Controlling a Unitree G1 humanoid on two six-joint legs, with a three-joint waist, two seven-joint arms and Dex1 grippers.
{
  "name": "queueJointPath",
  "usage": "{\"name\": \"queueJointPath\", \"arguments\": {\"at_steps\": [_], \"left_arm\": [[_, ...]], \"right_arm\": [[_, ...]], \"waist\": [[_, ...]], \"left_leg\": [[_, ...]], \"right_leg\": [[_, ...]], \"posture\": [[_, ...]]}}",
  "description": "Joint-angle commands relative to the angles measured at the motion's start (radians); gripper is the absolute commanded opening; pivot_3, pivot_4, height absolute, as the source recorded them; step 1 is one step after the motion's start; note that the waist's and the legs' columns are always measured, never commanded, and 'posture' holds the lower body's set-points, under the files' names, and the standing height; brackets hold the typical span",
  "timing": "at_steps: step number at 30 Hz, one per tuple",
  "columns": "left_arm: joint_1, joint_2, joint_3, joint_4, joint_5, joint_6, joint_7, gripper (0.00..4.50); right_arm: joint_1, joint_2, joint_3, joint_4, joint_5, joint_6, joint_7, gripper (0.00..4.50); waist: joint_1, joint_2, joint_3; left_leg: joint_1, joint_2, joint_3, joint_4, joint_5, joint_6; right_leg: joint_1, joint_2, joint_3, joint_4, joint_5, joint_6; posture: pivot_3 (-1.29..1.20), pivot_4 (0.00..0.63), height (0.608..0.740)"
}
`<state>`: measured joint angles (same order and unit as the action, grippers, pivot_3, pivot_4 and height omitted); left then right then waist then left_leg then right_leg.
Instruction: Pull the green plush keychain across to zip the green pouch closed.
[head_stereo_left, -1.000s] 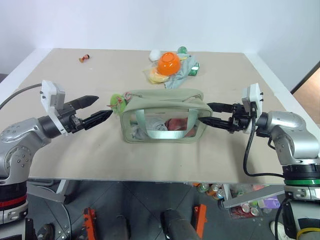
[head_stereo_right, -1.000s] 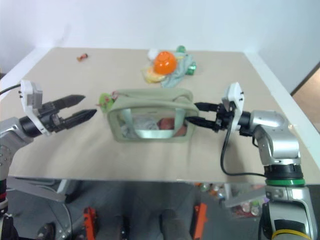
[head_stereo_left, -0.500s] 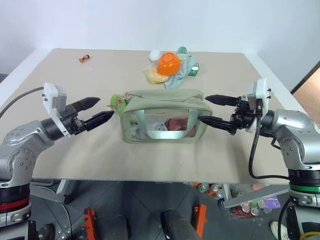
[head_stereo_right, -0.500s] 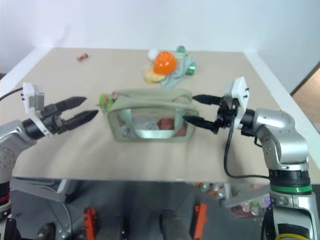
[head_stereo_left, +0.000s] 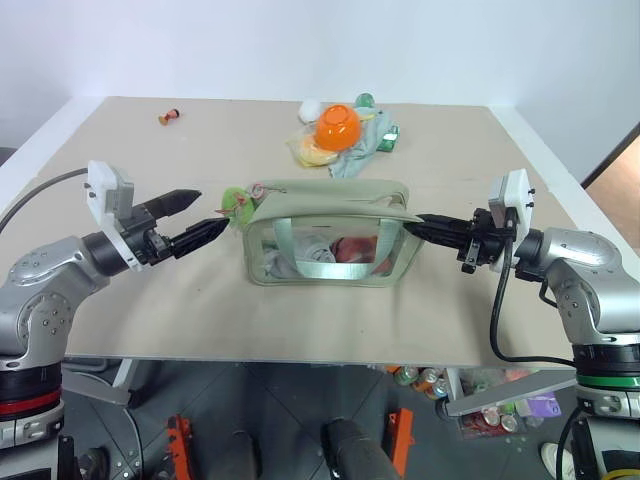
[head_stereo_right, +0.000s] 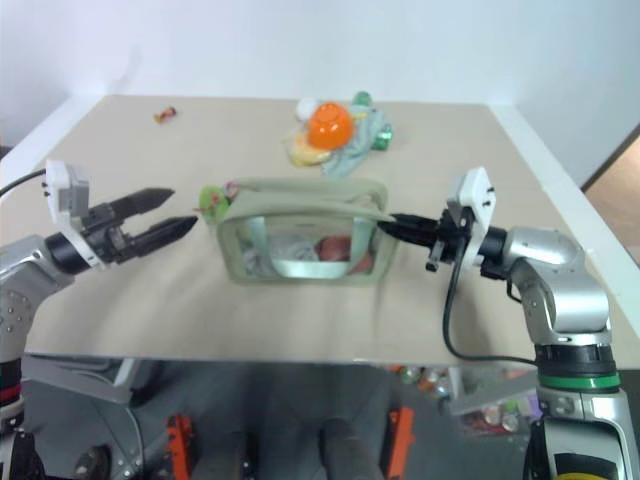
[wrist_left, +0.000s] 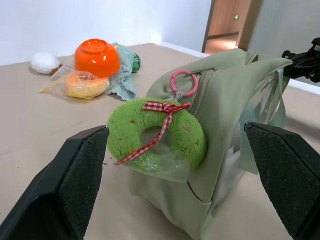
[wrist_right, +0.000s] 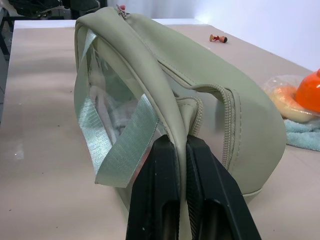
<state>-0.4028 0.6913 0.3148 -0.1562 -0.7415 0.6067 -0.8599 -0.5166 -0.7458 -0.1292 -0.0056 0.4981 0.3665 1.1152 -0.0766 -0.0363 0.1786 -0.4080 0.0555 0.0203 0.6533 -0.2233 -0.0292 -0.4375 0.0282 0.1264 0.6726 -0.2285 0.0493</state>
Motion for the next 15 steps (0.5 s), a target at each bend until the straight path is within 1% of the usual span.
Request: {"name": "queueJointPath", "arguments": {"at_steps": [1, 4, 7, 10, 15], "left_arm": [[-0.035, 0.007, 0.048, 0.035, -0.041, 0.039, 0.037, 4.5], [-0.047, -0.004, 0.05, 0.059, -0.083, 0.105, 0.069, 4.5], [-0.068, -0.007, 0.012, 0.117, -0.049, 0.103, 0.066, 4.5], [-0.125, -0.027, -0.043, 0.182, 0.015, 0.045, 0.048, 4.5], [-0.195, -0.044, -0.092, 0.289, 0.096, -0.043, 0.009, 4.5]], "right_arm": [[-0.011, -0.014, -0.018, -0.017, 0.001, -0.029, 0.01, 0.06], [-0.016, -0.012, -0.014, -0.022, -0.003, -0.032, 0.014, 0.06], [-0.025, -0.01, -0.008, -0.024, -0.005, -0.023, 0.015, 0.06], [-0.025, -0.01, -0.004, -0.022, -0.009, -0.027, 0.018, 0.06], [-0.022, -0.017, -0.008, -0.026, -0.01, -0.024, 0.016, 0.06]], "waist": [[0.0, 0.0, 0.0], [0.0, 0.0, 0.0], [0.0, 0.0, 0.0], [0.001, 0.0, 0.0], [-0.002, 0.0, 0.0]], "left_leg": [[0.0, 0.0, 0.0, 0.0, 0.0, 0.0], [0.0, 0.0, 0.0, 0.0, 0.0, 0.0], [0.0, 0.0, 0.0, 0.0, 0.0, 0.0], [0.0, 0.0, 0.0, 0.0, 0.0, 0.0], [0.0, -0.001, 0.0, 0.0, 0.0, 0.0]], "right_leg": [[0.0, 0.0, 0.0, 0.0, 0.0, 0.0], [0.0, 0.0, 0.0, 0.0, 0.0, 0.0], [0.0, 0.0, 0.0, 0.0, 0.0, 0.0], [0.0, 0.0, 0.0, 0.0, 0.0, 0.0], [0.0, 0.0, 0.0, 0.0, 0.0, 0.0]], "posture": [[0.0, 0.15, 0.739], [0.0, 0.15, 0.739], [0.0, 0.15, 0.739], [0.0, 0.15, 0.739], [0.0, 0.15, 0.739]]}}
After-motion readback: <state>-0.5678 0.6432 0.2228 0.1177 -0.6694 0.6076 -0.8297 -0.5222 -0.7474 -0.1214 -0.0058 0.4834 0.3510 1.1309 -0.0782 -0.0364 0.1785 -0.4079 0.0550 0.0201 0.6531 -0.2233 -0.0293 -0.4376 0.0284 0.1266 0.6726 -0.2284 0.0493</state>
